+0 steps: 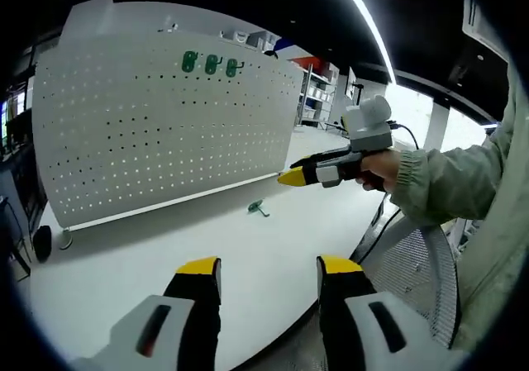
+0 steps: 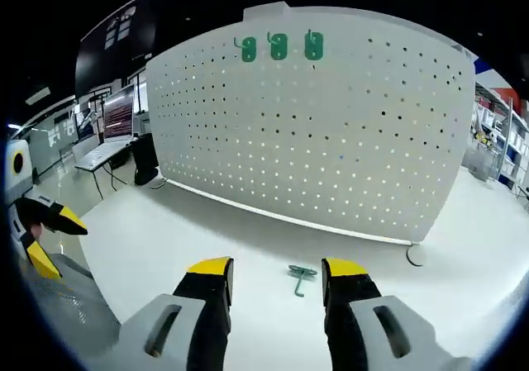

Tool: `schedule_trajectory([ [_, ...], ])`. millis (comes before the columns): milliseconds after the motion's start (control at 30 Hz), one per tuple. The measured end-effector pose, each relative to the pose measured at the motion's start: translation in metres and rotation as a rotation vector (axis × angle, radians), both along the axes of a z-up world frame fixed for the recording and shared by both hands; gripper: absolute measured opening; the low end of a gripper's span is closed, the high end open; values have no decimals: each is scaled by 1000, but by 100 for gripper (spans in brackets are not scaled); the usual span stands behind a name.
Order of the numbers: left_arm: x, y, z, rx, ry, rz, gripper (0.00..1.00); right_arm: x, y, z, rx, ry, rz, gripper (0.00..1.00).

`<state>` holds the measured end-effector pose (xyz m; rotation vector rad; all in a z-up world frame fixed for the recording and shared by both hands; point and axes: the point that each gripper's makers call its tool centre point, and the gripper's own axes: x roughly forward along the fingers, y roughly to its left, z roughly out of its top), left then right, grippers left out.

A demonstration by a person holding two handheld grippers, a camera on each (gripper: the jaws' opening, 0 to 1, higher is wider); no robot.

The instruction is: Insert the hook assembly into the mounting plate slot until the hook locks in place.

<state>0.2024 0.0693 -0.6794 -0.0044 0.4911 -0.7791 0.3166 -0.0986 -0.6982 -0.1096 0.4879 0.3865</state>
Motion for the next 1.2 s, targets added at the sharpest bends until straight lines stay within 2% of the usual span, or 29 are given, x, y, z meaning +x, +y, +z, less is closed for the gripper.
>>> schedule_trajectory([
  [300,2,-5,3,3,-11,-1,48,-21,1,9,36,8,14,42],
  [500,4,-10,6,1,-19,-4,48,-33,-1,3,56,41,14,44],
  [600,4,-13,6,2,-22,-9,48,-40,-3,-2,34,57,23,44],
  [1200,6,-29,8,9,-28,-51,48,-70,-9,-1,74,85,14,45],
])
